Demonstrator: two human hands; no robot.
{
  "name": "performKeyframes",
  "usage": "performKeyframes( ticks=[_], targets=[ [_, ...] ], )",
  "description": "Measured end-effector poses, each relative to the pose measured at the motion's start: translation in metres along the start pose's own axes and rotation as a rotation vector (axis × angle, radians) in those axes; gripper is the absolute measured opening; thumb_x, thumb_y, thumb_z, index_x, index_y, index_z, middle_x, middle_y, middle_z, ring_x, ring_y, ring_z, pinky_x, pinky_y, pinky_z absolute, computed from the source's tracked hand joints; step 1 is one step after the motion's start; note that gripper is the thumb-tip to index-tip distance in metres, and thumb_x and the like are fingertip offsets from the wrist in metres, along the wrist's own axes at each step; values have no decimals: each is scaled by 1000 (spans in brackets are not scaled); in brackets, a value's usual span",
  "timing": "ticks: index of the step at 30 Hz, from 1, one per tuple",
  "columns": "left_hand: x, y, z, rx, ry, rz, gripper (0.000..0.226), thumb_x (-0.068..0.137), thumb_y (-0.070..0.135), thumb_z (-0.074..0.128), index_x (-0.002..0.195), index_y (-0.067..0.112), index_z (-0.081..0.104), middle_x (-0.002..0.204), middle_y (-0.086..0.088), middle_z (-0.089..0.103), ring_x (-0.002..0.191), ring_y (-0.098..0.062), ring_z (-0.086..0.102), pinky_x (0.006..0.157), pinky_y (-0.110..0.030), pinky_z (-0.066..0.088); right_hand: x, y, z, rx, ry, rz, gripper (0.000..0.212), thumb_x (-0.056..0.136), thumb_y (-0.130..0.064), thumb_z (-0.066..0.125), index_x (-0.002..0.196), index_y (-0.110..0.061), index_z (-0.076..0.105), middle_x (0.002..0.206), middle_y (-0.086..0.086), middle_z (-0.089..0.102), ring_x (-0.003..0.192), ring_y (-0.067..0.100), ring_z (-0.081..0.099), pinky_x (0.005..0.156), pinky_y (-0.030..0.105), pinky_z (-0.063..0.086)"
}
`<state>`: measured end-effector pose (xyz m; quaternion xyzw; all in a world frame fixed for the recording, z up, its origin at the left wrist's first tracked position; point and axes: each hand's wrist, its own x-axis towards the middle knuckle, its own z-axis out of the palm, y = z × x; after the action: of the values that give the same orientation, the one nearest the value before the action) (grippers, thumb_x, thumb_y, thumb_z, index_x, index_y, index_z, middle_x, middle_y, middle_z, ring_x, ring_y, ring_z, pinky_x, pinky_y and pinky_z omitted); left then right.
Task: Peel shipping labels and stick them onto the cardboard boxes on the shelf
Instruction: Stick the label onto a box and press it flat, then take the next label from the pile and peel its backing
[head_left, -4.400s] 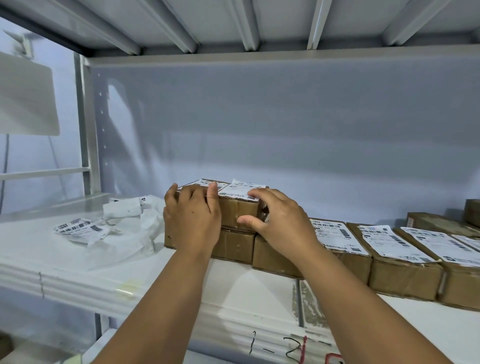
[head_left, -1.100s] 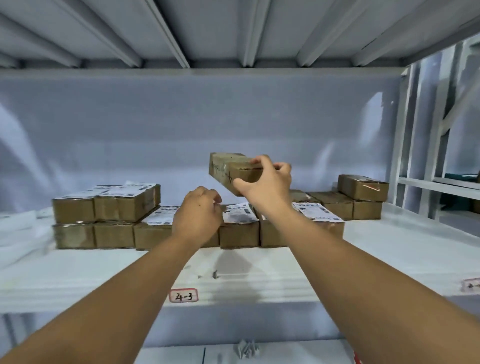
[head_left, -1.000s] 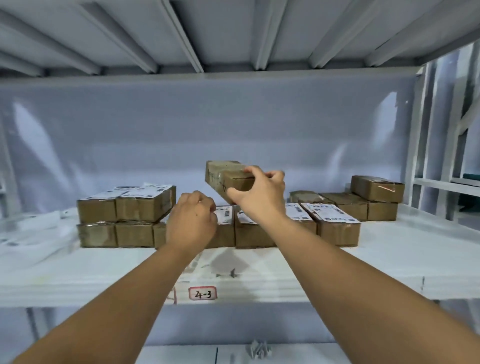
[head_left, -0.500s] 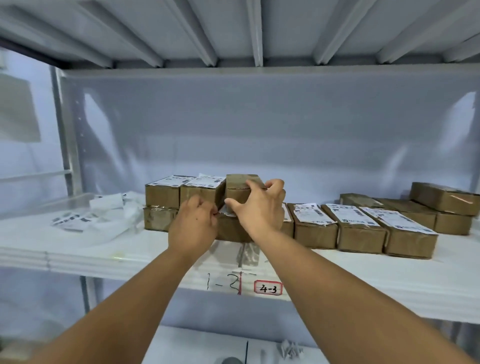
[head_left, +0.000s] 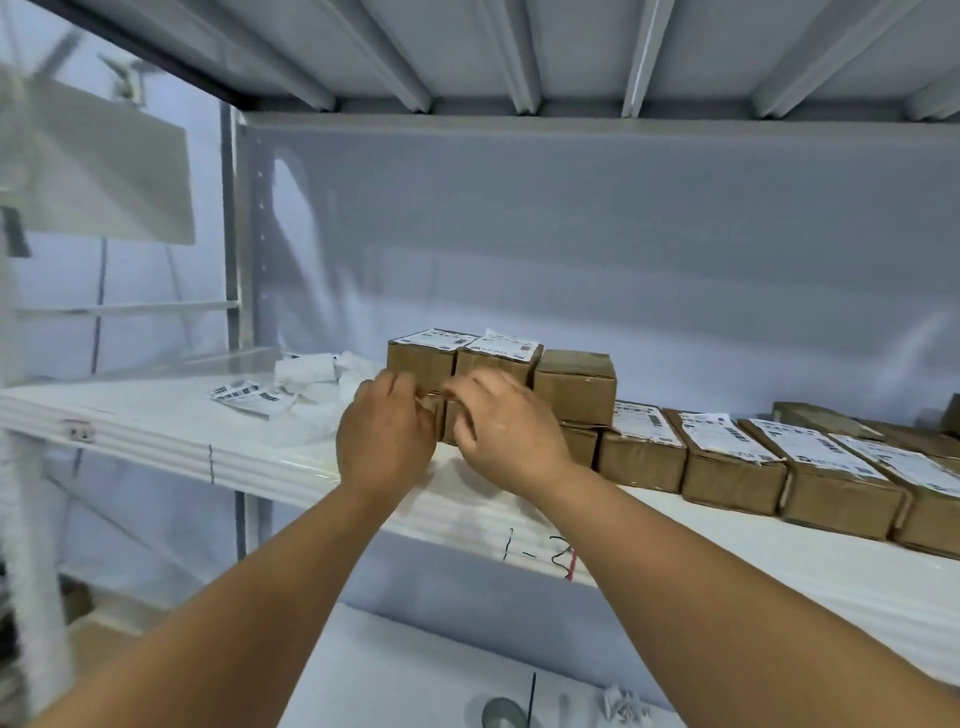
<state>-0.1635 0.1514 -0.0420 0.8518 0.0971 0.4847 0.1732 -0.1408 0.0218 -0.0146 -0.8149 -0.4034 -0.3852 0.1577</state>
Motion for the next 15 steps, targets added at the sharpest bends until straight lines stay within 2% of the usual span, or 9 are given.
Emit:
performKeyframes(
  ticks=[4, 7, 11, 13, 15],
  targets=[
    [8, -52, -7, -28, 40, -193, 41, 76, -13, 47, 113, 0, 56, 113, -23, 48, 104, -40, 43, 80, -44, 38, 19, -30, 29, 93, -349, 43, 35, 91, -14, 43, 123, -21, 56, 128, 2, 53, 116, 24, 50, 85, 34, 45],
    [17, -91, -14, -22, 30, -251, 51, 75, -20, 40, 120, -1, 52, 124, -23, 41, 111, -40, 42, 87, -43, 40, 30, -46, 58, 157, -397, 27, 39, 92, -12, 41, 128, -21, 55, 136, 0, 51, 128, 22, 40, 99, 32, 39],
    [41, -131, -17, -5, -24, -317, 50, 81, -15, 38, 127, 2, 48, 126, -20, 46, 114, -37, 46, 91, -41, 40, 48, -68, 91, 185, -408, -20, 46, 94, -7, 38, 138, -17, 46, 149, 0, 39, 137, 21, 29, 112, 30, 26],
    [50, -147, -12, 12, -122, -337, 45, 85, -8, 42, 129, 2, 48, 127, -21, 49, 116, -36, 47, 91, -39, 39, 60, -78, 104, 187, -455, -30, 47, 97, -10, 37, 144, -16, 37, 154, 2, 29, 143, 20, 20, 114, 29, 17],
    [51, -160, -4, 70, -243, -350, 43, 88, 7, 53, 130, 4, 47, 129, -19, 51, 119, -34, 48, 92, -37, 39, 71, -86, 116, 179, -490, -10, 47, 100, -18, 37, 146, -15, 32, 157, 4, 23, 145, 22, 15, 115, 30, 12]
  ],
)
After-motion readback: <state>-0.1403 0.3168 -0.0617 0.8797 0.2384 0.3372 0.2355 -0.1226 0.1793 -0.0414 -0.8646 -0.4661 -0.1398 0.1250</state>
